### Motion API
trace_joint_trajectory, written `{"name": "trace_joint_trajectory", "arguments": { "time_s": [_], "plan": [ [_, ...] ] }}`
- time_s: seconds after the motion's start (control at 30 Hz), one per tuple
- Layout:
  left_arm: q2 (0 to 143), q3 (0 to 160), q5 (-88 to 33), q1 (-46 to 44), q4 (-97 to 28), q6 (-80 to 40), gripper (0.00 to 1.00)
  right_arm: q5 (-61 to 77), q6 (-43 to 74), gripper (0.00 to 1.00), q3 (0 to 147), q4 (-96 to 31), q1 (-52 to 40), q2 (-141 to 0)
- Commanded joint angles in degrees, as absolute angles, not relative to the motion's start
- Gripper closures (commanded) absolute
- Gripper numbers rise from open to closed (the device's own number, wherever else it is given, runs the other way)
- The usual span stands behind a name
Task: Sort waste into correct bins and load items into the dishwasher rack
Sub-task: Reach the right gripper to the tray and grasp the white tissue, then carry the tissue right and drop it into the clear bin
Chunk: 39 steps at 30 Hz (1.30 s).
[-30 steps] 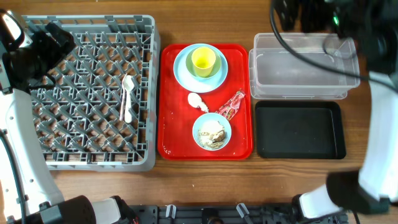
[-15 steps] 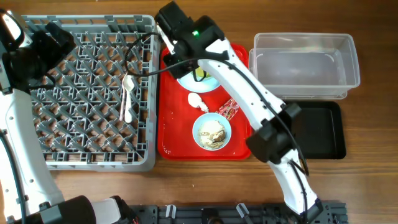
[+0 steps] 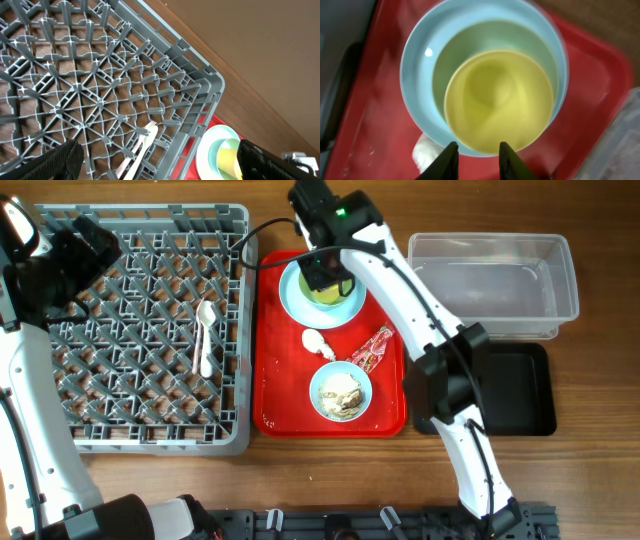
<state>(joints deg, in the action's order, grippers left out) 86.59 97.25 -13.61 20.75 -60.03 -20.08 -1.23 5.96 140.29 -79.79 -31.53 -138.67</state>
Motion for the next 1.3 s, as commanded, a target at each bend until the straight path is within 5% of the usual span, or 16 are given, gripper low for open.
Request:
{"name": "trace_joint_trajectory", "arguments": {
  "time_s": [0.0, 0.73, 1.03, 1.1, 1.13, 1.23, 1.27],
  "plan": [
    [86.61, 97.84, -14.11, 21.02, -59.86, -20.38, 0.0, 5.67, 5.04, 0.69, 140.18, -86.83, -30.92, -138.87],
    [86.61, 97.84, -14.11, 21.02, -59.88, -20.38, 0.0, -0.58, 15.22, 0.55, 135.06, -91.48, -41.43, -139.39],
    [86.61, 97.84, -14.11, 21.02, -59.88, -20.38, 0.0, -1.63, 13.56, 0.55, 117.93, -71.85, -41.34, -139.41],
    [86.61, 97.84, -14.11, 21.02, -59.9, -20.38, 0.0, -1.69, 13.56, 0.61, 117.49, -71.72, -41.34, -139.41],
    [86.61, 97.84, -14.11, 21.02, -59.86, -20.38, 0.0, -1.65, 13.54, 0.76, 117.51, -72.03, -41.34, -139.39],
    [86.61, 97.84, -14.09, 21.02, -59.88, -20.38, 0.0, -1.48, 13.45, 0.96, 119.17, -74.67, -41.23, -137.01],
    [86.61, 97.84, -14.11, 21.02, -59.88, -20.38, 0.0, -1.48, 13.02, 0.96, 120.42, -75.29, -41.23, -135.35]
  ]
}}
